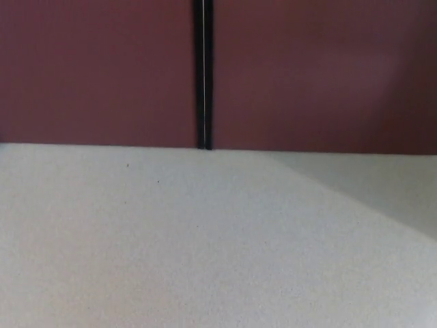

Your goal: The robot walks towards the door handle and put its right hand on it and twist the handle

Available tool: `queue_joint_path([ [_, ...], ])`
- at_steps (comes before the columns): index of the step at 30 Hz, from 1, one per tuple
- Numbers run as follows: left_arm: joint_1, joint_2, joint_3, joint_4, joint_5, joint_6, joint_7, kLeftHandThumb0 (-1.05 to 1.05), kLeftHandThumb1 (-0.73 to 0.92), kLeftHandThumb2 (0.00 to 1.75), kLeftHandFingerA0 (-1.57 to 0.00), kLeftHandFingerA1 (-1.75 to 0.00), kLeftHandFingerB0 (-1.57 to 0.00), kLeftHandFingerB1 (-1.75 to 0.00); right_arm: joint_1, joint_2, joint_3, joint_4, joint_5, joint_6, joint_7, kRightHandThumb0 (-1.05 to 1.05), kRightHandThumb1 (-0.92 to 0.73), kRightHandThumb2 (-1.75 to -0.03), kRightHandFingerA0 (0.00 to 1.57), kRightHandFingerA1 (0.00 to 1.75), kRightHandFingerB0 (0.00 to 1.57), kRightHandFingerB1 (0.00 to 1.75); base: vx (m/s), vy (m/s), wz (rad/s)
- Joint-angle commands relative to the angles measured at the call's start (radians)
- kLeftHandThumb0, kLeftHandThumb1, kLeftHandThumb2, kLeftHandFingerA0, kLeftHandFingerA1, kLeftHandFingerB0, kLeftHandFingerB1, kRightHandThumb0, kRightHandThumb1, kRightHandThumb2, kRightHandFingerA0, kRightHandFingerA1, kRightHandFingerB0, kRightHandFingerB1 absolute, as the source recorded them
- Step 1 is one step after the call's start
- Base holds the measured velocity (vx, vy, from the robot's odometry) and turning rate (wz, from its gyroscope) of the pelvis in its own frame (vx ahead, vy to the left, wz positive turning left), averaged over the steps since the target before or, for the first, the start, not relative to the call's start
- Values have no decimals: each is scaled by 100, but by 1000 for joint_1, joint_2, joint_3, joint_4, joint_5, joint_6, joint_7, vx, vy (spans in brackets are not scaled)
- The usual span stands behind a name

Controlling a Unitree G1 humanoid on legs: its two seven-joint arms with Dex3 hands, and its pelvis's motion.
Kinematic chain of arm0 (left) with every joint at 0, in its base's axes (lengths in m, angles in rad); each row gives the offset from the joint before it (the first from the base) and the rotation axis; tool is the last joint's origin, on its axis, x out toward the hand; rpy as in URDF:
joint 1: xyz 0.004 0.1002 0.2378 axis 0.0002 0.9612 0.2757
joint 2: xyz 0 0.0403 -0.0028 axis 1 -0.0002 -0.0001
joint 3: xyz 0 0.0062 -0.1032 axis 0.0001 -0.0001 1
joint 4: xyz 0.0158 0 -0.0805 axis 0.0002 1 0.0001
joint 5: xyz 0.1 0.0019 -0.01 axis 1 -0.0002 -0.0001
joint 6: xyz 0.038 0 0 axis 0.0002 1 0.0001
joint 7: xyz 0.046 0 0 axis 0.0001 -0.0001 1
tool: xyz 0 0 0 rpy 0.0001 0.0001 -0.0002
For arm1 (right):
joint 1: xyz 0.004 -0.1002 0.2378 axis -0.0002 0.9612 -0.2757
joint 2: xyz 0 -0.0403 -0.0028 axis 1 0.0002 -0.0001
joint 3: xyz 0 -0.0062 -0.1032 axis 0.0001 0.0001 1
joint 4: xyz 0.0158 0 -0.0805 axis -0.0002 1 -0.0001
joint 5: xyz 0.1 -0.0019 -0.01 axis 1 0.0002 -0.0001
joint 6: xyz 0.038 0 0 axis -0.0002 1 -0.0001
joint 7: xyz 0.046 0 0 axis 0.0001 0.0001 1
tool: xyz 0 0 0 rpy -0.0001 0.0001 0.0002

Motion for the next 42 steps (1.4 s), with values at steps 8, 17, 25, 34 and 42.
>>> queue_joint_path([
  [8, 84, -13, -20, 37, -18, -47, -56, -4, 67, 59, -56, -44, -35, -36, 109, -17, -39, 43, 26, -13, -22, -21, -58, -58, 84, 52, 61, 43, 0, 0, 0],
  [17, 120, -10, -77, 26, 10, -94, -95, -8, 67, 57, -59, -46, -34, -35, 136, -36, 3, 46, 2, -27, -41, -22, -58, -57, 65, 44, 58, 41, 0, 0, 0],
  [25, 138, -19, -111, 9, 5, -122, -118, -7, 67, 59, -55, -45, -34, -36, 166, -49, 33, 35, -14, -11, -232, -27, -58, -57, 58, 41, 56, 40, 0, 0, 0],
  [34, 167, -7, -140, 1, 9, -148, -127, -6, 50, 91, -46, -61, -21, -50, 180, -34, -74, 28, 79, -93, -182, -32, -50, -69, 72, 57, 52, 49, 40, 7, -4],
  [42, 160, -8, -143, 15, 2, -153, -118, -6, 50, 91, -46, -61, -21, -50, 175, -39, -85, 36, 71, -88, -128, -33, -50, -69, 71, 56, 53, 49, 140, 222, 6],
])
